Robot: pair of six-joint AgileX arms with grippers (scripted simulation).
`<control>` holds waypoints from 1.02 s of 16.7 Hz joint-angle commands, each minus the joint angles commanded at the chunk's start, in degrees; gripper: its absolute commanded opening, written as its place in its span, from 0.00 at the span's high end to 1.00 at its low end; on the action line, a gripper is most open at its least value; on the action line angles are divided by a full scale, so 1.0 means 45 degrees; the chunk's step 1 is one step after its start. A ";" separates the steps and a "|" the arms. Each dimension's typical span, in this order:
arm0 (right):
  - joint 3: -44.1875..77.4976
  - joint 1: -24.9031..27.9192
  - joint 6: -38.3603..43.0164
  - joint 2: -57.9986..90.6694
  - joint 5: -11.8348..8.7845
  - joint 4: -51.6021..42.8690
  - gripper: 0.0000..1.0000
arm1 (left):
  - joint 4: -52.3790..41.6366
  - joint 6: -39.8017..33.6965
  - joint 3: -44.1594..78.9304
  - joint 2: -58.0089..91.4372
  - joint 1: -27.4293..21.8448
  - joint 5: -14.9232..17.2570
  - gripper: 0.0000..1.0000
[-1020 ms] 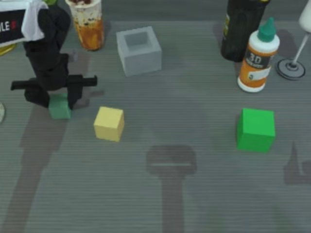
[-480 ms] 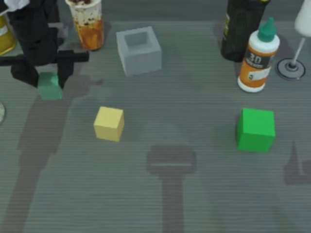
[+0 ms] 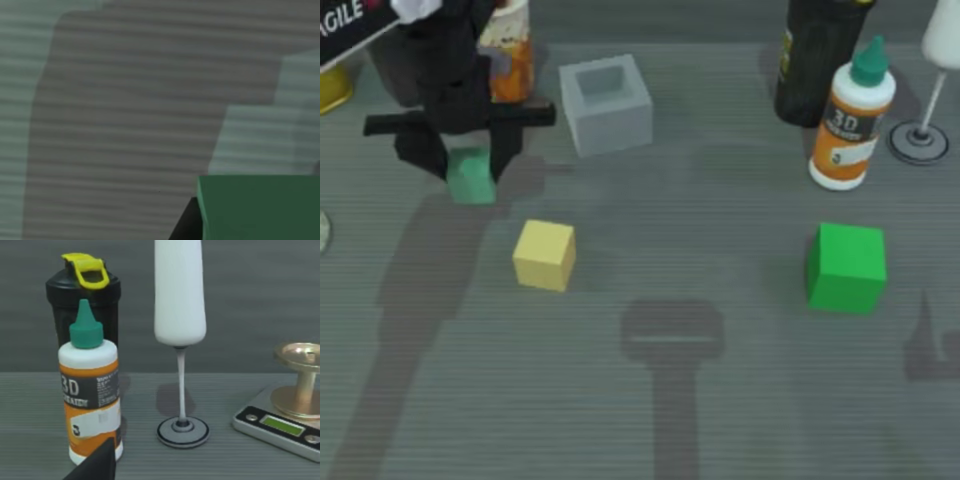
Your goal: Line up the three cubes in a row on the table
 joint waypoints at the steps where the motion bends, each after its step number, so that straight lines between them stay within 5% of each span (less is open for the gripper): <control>1: 0.0000 0.0000 0.0000 0.0000 0.0000 0.0000 0.00 | -0.0211 -0.0593 0.0366 0.0189 -0.0637 -0.0015 1.00; 10: 0.0000 0.0000 0.0000 0.0000 0.0000 0.0000 0.00 | -0.2217 -0.6924 0.3755 0.1717 -0.7555 -0.0125 1.00; 17: 0.0000 0.0000 0.0000 0.0000 0.0000 0.0000 0.00 | -0.2425 -0.7802 0.4219 0.1786 -0.8436 -0.0155 1.00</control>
